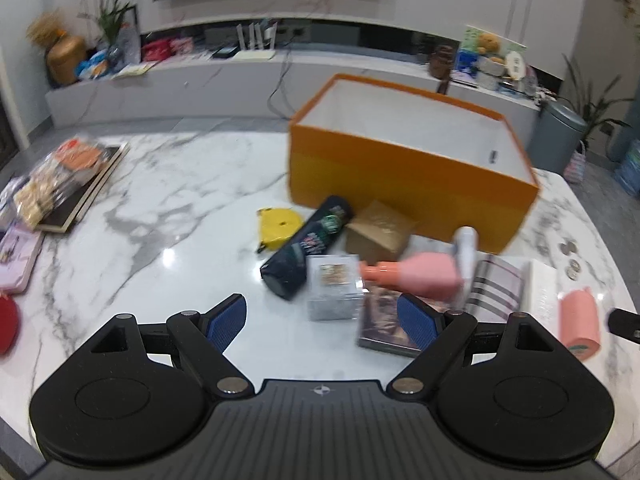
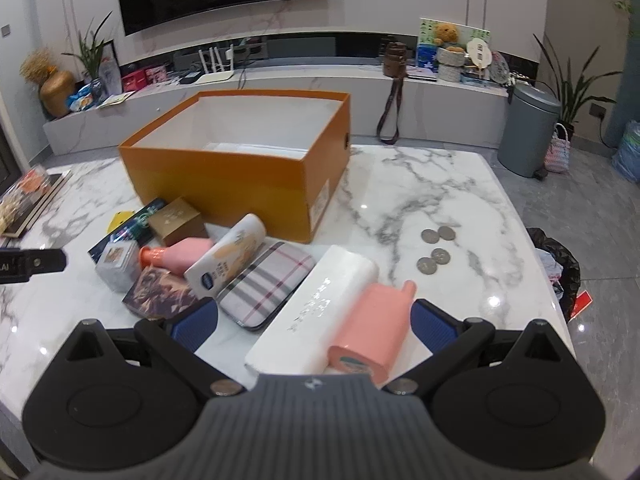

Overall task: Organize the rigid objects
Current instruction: 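Grasp the clear cube box with the left tool while the right tool grasps the pink bottle, then lift both held items and carry them over the orange box, then release the cube box with the left tool while the right tool releases the pink bottle, then grasp the picture card box with the left tool while the right tool grasps the white case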

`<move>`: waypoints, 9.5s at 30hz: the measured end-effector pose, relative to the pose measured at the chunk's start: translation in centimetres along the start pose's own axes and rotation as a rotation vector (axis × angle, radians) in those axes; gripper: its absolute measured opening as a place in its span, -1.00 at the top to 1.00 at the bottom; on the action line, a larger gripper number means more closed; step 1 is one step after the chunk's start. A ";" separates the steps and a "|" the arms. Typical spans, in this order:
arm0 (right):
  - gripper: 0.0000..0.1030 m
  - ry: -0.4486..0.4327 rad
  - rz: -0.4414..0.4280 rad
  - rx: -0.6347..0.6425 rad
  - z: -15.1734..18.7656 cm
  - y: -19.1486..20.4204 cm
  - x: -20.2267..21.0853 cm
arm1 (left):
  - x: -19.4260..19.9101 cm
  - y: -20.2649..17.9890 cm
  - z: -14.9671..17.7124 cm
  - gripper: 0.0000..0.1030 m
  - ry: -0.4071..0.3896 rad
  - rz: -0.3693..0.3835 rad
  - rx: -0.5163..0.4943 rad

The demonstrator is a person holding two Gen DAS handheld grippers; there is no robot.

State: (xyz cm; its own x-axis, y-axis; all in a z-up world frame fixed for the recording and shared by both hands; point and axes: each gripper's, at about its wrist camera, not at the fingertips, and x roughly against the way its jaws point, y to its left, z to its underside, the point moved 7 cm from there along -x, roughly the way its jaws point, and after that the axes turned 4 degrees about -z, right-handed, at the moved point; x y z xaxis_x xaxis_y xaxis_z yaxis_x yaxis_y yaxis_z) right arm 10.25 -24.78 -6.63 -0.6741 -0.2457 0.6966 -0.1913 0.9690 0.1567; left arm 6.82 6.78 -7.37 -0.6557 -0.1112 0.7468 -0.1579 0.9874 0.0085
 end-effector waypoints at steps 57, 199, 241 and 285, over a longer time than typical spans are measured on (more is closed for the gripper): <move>-0.95 0.204 0.138 -0.080 0.7 -6.2 -9.3 | -10.8 0.8 1.5 -0.08 0.089 0.136 -0.037; -0.12 0.510 -0.052 0.460 -16.7 4.3 -22.5 | -22.3 -14.8 -13.8 -0.17 0.388 0.269 -0.486; -0.46 0.256 -0.058 0.506 -19.1 0.1 -6.9 | -5.8 -16.3 -17.6 -0.64 0.111 0.193 -0.526; -0.54 0.253 -0.060 0.090 -0.3 -2.9 -5.5 | -6.3 -8.3 -0.2 -0.67 0.049 0.266 -0.364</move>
State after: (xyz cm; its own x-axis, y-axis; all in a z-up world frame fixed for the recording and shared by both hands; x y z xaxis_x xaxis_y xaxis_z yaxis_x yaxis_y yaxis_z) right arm 14.75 -26.26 -10.68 -0.4620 -0.2774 0.8424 -0.2958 0.9436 0.1485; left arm 12.42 -0.74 -11.97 -0.6013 0.1487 0.7850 0.2874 0.9570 0.0389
